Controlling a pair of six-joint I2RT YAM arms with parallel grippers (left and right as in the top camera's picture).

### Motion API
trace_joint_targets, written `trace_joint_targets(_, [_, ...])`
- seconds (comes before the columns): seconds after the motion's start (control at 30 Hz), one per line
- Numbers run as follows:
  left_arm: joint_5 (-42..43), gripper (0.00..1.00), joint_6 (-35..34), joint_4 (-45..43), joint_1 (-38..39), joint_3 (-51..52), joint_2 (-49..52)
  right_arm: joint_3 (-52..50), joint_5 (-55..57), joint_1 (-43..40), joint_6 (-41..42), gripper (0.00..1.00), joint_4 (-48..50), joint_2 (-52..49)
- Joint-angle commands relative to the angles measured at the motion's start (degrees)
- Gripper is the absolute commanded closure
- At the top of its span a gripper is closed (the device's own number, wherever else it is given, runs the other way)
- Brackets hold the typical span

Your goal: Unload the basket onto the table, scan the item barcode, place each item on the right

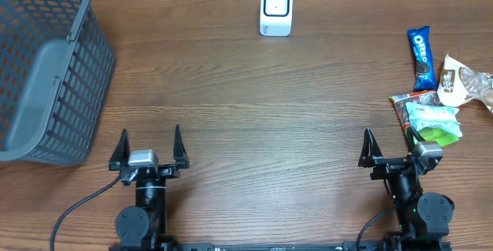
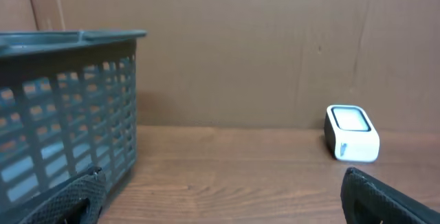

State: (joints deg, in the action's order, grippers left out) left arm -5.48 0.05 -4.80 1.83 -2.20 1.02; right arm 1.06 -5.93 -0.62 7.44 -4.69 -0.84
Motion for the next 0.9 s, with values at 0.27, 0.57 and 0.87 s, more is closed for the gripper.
trace_joint_targets(0.27, [0.87,0.0,4.24,8.46,-0.35,1.95,-0.83,-0.59,0.33,0.24,-0.2,0.0,0.31,0.68])
trace_joint_targets(0.57, [3.85,0.0,3.63,9.09,-0.35,1.92,-0.81,-0.59,0.33,0.24,-0.2,0.0,0.31,0.68])
trace_joint_targets(0.87, [3.85,0.0,3.63,9.09,-0.35,1.92,-0.81,-0.59,0.33,0.24,-0.2,0.0,0.31,0.68])
